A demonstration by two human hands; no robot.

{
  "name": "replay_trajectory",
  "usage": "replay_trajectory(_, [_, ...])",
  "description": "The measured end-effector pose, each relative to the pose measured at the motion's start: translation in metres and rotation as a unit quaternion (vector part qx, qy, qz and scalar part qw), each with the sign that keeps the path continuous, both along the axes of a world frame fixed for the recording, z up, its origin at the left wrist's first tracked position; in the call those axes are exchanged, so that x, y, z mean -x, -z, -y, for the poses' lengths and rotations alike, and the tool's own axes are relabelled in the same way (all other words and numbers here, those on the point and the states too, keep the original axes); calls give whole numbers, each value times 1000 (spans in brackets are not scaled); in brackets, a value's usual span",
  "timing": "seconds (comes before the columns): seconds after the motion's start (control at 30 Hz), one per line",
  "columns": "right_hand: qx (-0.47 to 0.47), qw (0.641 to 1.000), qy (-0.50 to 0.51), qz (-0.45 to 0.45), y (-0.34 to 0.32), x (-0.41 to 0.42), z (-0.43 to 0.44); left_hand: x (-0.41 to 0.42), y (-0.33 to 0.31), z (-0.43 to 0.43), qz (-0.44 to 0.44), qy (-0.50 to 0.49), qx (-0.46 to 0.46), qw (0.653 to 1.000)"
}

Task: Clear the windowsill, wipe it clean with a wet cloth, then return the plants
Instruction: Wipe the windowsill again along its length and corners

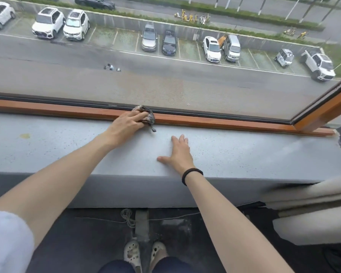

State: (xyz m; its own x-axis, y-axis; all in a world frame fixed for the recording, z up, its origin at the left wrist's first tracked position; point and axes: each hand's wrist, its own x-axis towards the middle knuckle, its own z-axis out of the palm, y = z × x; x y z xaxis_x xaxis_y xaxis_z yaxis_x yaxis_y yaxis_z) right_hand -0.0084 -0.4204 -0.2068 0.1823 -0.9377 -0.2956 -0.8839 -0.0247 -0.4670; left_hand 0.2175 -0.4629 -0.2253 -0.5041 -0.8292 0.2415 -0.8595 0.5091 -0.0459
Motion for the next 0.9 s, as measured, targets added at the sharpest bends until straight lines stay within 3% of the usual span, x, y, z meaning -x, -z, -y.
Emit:
replay_trajectory(0.1, [-3,1000,-9,-3,0,-3,-2,-43,-11,-25,6,-68,-49,996])
replay_trajectory(0.2, [-5,1000,-13,-1,0,-4,-2,-61,-16,-39,-48,-169,-70,982])
replay_trajectory(0.3, [0,1000,-19,-7,0,-1,-3,-65,-13,-44,-135,-289,-92,943])
replay_trajectory(0.43, [1,1000,-22,-11,1,-1,-3,-55,-5,-55,-235,-438,-97,862])
replay_trajectory(0.53, [-14,999,-26,-33,-3,-4,0,-14,4,-71,-162,-432,-114,880])
replay_trajectory(0.63, [-49,996,-29,-74,-11,-13,8,36,14,-94,-175,-257,-77,947])
replay_trajectory(0.7, [-51,994,-47,-89,-18,-23,12,36,16,-110,-141,-172,-44,974])
replay_trajectory(0.8, [-39,994,-88,-56,-23,-47,6,-24,18,-126,-135,-230,3,964])
replay_trajectory(0.9, [-28,992,-121,-26,-21,-64,-11,-68,21,-134,-172,-408,-60,895])
